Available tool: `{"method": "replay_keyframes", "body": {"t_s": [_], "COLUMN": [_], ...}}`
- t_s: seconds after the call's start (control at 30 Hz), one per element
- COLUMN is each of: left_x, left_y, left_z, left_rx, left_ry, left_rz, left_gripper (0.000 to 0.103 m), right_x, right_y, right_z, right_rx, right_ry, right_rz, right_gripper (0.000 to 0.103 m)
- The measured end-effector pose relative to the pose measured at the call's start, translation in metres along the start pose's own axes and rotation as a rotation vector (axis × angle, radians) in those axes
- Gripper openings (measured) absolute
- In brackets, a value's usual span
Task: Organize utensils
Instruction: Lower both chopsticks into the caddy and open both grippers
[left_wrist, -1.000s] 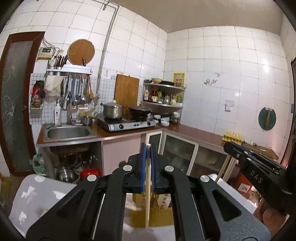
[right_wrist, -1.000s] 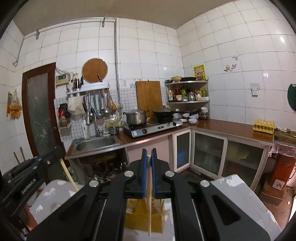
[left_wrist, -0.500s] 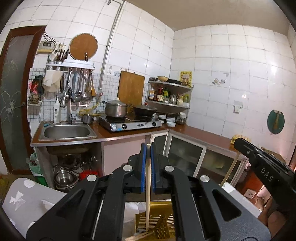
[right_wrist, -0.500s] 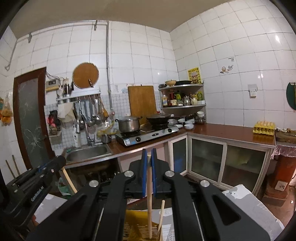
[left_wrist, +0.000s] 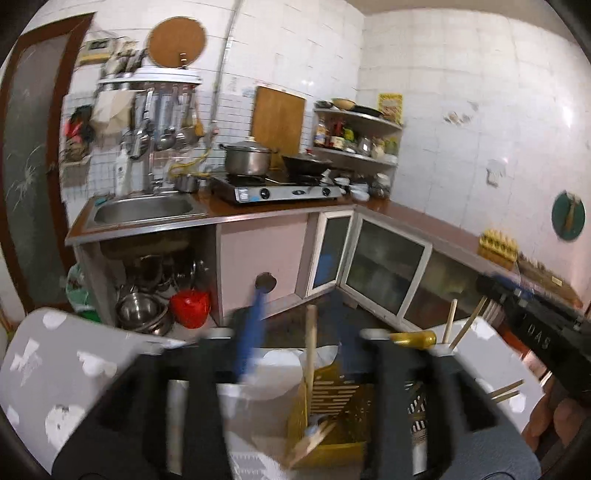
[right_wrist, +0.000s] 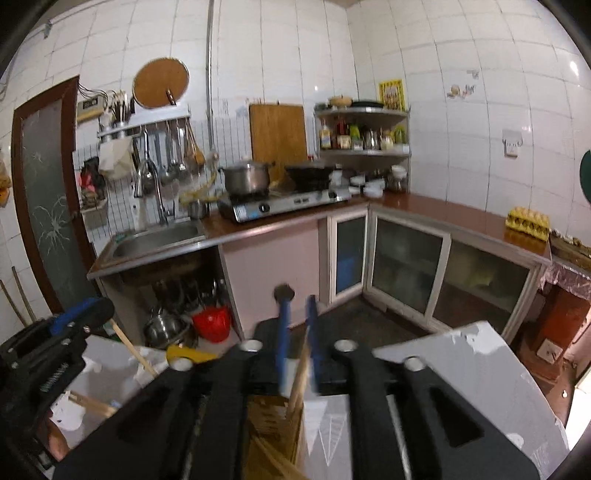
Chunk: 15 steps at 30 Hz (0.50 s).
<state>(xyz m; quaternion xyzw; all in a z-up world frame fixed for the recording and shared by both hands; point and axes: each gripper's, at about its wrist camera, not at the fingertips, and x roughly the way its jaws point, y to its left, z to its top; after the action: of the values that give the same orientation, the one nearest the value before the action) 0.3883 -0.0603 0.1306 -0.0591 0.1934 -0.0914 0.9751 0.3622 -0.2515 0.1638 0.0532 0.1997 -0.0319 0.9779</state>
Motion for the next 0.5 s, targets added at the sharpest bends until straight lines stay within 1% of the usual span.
{"method": "replay_keyframes", "body": {"t_s": [0.03,0.07,0.1,0.13,0.17,0.23,0.27,0.3,0.37,0.5], "left_x": [-0.009,-0.018,-0.029,-0.037,-0.046,-0.069,-0.084,-0.095,-0.109,-0.128], "left_y": [0.002,0.004,0.005,0.006,0.007,0.009,0.01,0.012,0.015,0.025], "left_z": [0.0,0.001,0.002,0.003,0.003,0.003,0.001,-0.001,-0.004,-0.021], "left_rx": [-0.007,-0.009,-0.01,-0.012,-0.014,-0.011,-0.007,-0.006,-0.006,-0.032], "left_ry": [-0.013,-0.024,-0.027,-0.026,-0.026,-0.045,-0.067,-0.082,-0.084,-0.027], "left_rz": [0.012,0.017,0.016,0.013,0.013,0.035,0.056,0.066,0.073,0.07], "left_gripper": [0.064,0.066,0.071,0.077,0.081,0.096,0.099,0.098,0.098,0.098], "right_x": [-0.004,-0.014,-0.021,-0.028,-0.037,-0.06,-0.07,-0.077,-0.092,-0.109], "right_y": [-0.001,-0.003,-0.003,-0.003,-0.004,-0.009,-0.01,-0.011,-0.012,-0.011], "right_z": [0.0,0.001,0.002,0.002,0.002,-0.001,-0.005,-0.008,-0.021,-0.055], "right_rx": [-0.001,-0.016,-0.027,-0.035,-0.039,-0.038,-0.039,-0.043,-0.06,-0.085], "right_ry": [-0.007,-0.015,-0.017,-0.019,-0.022,-0.026,-0.028,-0.028,-0.016,0.034], "right_rz": [-0.008,-0.019,-0.024,-0.029,-0.033,-0.038,-0.038,-0.04,-0.049,-0.049], "right_gripper": [0.061,0.062,0.062,0.062,0.062,0.064,0.067,0.069,0.07,0.071]}}
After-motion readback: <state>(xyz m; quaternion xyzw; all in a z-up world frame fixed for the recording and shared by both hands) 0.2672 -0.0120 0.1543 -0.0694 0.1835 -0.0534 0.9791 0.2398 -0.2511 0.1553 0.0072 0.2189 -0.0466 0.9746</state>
